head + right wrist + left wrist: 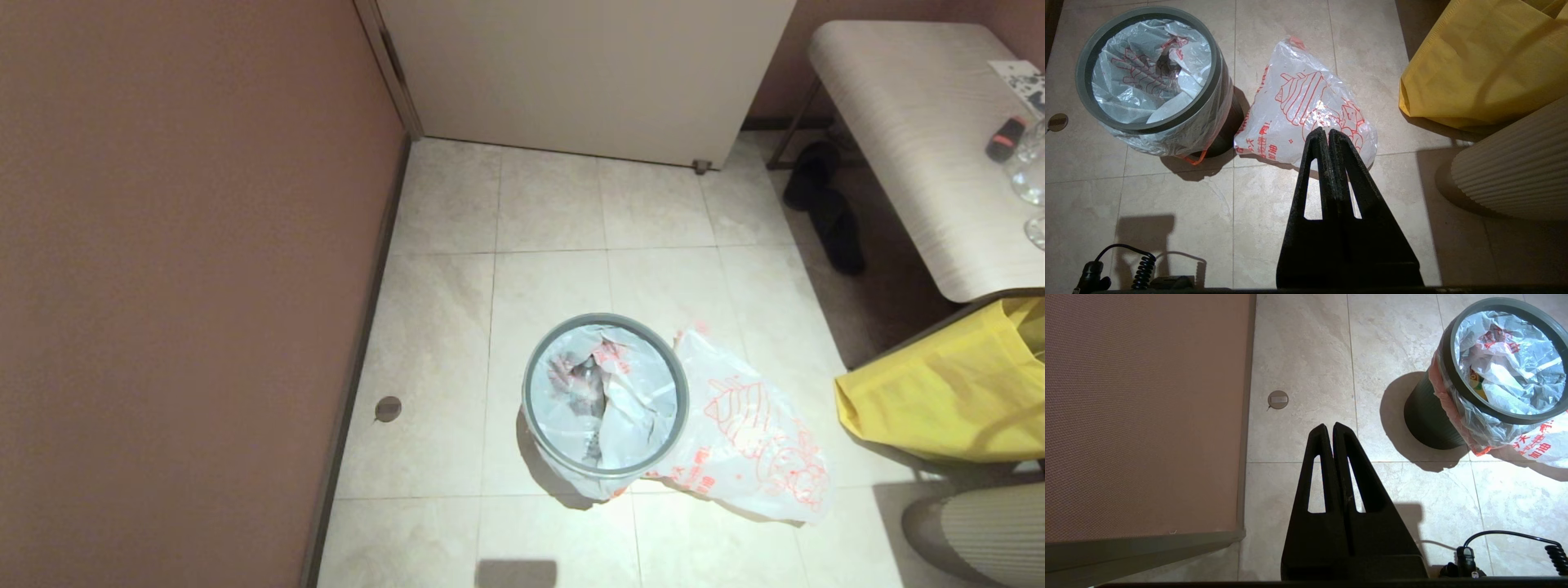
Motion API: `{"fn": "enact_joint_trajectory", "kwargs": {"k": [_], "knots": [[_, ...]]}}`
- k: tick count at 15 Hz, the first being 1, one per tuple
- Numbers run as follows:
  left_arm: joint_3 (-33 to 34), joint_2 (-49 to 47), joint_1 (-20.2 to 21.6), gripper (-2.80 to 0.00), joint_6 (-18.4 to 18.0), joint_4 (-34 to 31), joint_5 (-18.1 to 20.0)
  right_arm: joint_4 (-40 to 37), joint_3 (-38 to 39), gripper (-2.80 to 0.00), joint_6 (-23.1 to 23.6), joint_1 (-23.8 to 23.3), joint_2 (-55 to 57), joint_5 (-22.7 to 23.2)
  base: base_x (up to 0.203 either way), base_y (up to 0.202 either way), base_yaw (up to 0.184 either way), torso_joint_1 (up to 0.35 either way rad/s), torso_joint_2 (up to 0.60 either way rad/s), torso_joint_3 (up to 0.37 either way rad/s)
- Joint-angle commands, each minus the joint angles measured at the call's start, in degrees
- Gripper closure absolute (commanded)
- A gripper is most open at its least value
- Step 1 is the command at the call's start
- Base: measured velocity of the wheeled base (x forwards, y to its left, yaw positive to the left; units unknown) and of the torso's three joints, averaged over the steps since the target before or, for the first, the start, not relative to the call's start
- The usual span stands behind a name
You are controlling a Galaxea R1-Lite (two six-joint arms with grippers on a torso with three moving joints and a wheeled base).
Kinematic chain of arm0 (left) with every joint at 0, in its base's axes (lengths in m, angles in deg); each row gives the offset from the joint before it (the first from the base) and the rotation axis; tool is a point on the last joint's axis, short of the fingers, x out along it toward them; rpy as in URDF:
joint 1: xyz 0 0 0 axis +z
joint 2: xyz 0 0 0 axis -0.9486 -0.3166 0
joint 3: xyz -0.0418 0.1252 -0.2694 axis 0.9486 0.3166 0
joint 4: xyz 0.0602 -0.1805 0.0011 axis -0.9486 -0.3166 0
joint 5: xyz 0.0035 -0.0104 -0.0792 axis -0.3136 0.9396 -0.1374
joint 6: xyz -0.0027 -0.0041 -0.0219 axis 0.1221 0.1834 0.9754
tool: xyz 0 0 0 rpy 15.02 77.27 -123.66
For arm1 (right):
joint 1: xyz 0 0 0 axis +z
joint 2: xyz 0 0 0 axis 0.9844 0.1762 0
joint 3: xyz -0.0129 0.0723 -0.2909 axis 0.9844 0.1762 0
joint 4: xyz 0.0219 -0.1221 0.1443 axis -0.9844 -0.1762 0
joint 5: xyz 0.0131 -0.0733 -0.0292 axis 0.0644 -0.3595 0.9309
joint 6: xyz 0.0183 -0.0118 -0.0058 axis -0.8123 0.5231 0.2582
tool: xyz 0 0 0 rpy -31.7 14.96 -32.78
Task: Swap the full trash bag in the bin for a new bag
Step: Place the trash can ring on the floor
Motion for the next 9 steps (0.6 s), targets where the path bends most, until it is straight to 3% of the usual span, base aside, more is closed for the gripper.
{"fn": "enact_joint_trajectory", "kwargs": {"k": [1, 9], "knots": [[0.00, -0.05, 0.05, 0.00, 0.04, -0.03, -0.04, 0.00, 0.01, 0.00, -0.01, 0.02, 0.07, 0.00, 0.000, 0.000, 0.000, 0.000, 0.00, 0.000], [0.00, -0.05, 0.05, 0.00, 0.04, -0.03, -0.02, -0.12, -0.51, 0.00, 0.29, 0.02, 0.07, 0.00, 0.000, 0.000, 0.000, 0.000, 0.00, 0.000]]}}
